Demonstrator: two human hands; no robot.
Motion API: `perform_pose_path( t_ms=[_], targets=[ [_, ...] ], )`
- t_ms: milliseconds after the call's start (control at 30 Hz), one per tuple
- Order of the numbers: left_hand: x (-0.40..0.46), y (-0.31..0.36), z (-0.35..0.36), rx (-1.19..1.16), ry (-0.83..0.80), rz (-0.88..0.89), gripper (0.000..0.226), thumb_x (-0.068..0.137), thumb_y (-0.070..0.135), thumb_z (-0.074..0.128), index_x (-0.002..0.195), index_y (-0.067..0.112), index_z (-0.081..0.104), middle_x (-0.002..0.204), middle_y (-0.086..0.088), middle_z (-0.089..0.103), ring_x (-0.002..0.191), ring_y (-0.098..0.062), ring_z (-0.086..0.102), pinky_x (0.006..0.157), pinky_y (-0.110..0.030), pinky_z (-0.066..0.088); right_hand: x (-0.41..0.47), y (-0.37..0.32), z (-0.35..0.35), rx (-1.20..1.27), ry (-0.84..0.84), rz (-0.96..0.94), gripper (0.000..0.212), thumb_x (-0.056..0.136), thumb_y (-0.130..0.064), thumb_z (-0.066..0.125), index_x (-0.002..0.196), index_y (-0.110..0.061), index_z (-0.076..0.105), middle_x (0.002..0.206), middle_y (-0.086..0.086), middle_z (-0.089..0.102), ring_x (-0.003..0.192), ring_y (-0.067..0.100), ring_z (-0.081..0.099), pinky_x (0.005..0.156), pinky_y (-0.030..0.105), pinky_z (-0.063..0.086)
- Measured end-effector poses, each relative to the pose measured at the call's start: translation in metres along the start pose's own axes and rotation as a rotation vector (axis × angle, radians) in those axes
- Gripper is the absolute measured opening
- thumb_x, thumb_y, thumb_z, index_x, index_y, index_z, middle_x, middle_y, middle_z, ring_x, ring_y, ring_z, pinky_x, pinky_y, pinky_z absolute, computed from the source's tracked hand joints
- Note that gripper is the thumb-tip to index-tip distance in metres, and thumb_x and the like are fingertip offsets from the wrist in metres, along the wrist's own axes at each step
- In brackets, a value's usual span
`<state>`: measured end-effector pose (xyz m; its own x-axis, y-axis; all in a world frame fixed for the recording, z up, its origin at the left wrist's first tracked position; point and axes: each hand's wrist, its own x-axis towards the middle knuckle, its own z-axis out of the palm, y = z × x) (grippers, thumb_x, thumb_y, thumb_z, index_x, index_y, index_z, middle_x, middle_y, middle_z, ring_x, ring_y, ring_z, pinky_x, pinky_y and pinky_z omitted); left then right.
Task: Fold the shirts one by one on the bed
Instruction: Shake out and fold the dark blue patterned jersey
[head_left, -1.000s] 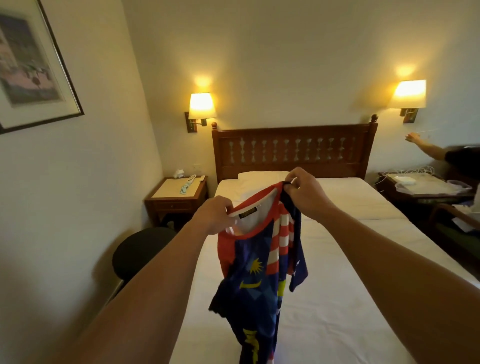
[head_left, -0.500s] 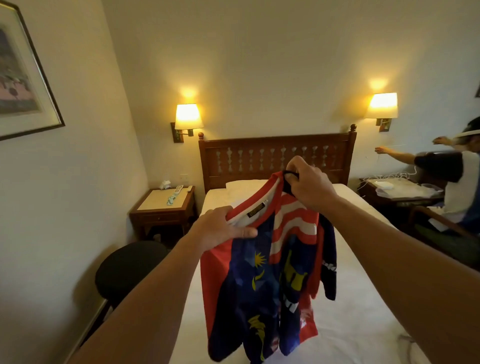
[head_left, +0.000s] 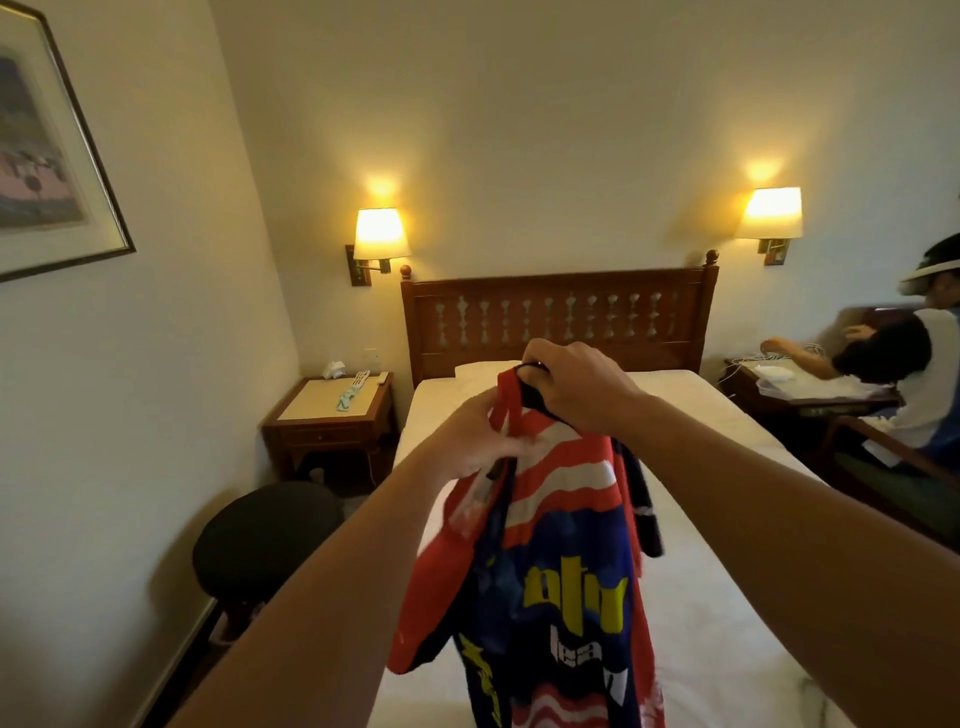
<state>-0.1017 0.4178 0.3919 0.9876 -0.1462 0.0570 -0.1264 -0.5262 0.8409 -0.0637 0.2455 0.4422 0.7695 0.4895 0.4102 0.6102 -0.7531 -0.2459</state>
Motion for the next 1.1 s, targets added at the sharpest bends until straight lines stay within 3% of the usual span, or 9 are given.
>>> perform_pose_path(
  t_ms=[67,233,400,567,667,800,867,933,1100],
  targets=[
    [0.004,0.005,0.003,0.082,0.085,0.033,0.015,0.095,0.024,0.068,0.108,0.018,0.073,0.095,-0.002,0.075,0.092,-0.02,0.071,0.091,-0.035,0.058,-0.003,0.001,0.002,0.068,-0.023,-0.011,0.015,0.102,-0.043,0.051,0.103,-0.028,0.054,0.081,-0.008,0.059,0.074,0.014,0.06,0.059,0.025,0.046],
    [0.007,0.006,-0.012,0.211,0.125,0.068,0.018,0.101,0.021,0.06,0.108,0.013,0.074,0.1,-0.002,0.069,0.097,-0.016,0.064,0.073,-0.018,0.047,-0.028,0.044,0.036,-0.001,-0.267,0.117,0.027,0.092,-0.038,0.066,0.113,-0.022,0.063,0.099,0.002,0.069,0.088,0.025,0.065,0.078,0.037,0.056],
    [0.011,0.003,-0.024,0.337,0.132,0.041,0.016,0.101,0.016,0.058,0.103,0.014,0.074,0.101,-0.003,0.068,0.096,-0.016,0.062,0.075,-0.022,0.048,-0.062,0.096,0.078,0.056,-0.496,0.362,0.021,0.088,-0.017,0.063,0.094,0.001,0.07,0.089,0.018,0.072,0.083,0.037,0.068,0.075,0.044,0.055],
    [0.005,-0.027,-0.049,0.678,0.136,-0.216,0.012,0.097,0.019,0.057,0.092,0.025,0.066,0.096,-0.003,0.065,0.09,-0.019,0.061,0.086,-0.04,0.053,-0.06,0.105,0.062,0.166,-0.249,0.435,0.016,0.092,-0.013,0.062,0.077,-0.01,0.067,0.075,0.009,0.066,0.072,0.026,0.061,0.06,0.032,0.044],
    [-0.007,-0.032,-0.052,0.911,0.111,-0.37,0.018,0.095,0.031,0.06,0.113,0.026,0.061,0.106,-0.001,0.063,0.098,-0.021,0.059,0.091,-0.044,0.052,-0.039,0.076,0.042,0.263,-0.032,0.331,0.014,0.091,-0.006,0.061,0.091,-0.014,0.072,0.087,0.01,0.068,0.082,0.027,0.06,0.067,0.034,0.046],
    [-0.005,-0.019,-0.026,0.421,-0.1,-0.267,0.083,0.079,0.029,0.083,0.148,0.033,0.037,0.131,0.003,0.048,0.123,-0.028,0.053,0.095,-0.038,0.047,-0.015,0.024,0.022,0.226,-0.027,0.156,0.027,0.084,0.001,0.053,0.096,-0.014,0.072,0.088,0.003,0.067,0.083,0.021,0.06,0.064,0.033,0.047],
    [0.0,-0.015,-0.003,0.183,-0.048,-0.144,0.058,0.082,0.016,0.081,0.134,0.022,0.056,0.117,-0.003,0.063,0.108,-0.03,0.064,0.083,-0.036,0.053,-0.007,0.001,0.015,0.194,-0.039,0.09,0.029,0.082,0.001,0.052,0.097,-0.014,0.073,0.09,0.0,0.067,0.083,0.019,0.06,0.068,0.035,0.051],
    [0.006,-0.014,0.006,0.218,0.099,-0.051,0.017,0.089,0.008,0.066,0.104,0.012,0.071,0.091,-0.012,0.071,0.089,-0.036,0.068,0.069,-0.033,0.049,-0.004,-0.008,0.013,0.172,-0.062,0.062,0.026,0.084,-0.002,0.054,0.096,-0.017,0.072,0.088,-0.002,0.065,0.081,0.018,0.06,0.069,0.037,0.053],
    [0.005,-0.018,-0.023,0.286,0.123,-0.023,0.017,0.099,0.003,0.056,0.105,0.006,0.071,0.093,-0.011,0.067,0.074,-0.019,0.064,0.052,-0.02,0.049,-0.018,0.037,0.024,-0.165,-0.364,0.165,0.012,0.083,-0.012,0.062,0.093,-0.014,0.069,0.08,0.001,0.062,0.079,0.026,0.061,0.068,0.035,0.051]
  ],
)
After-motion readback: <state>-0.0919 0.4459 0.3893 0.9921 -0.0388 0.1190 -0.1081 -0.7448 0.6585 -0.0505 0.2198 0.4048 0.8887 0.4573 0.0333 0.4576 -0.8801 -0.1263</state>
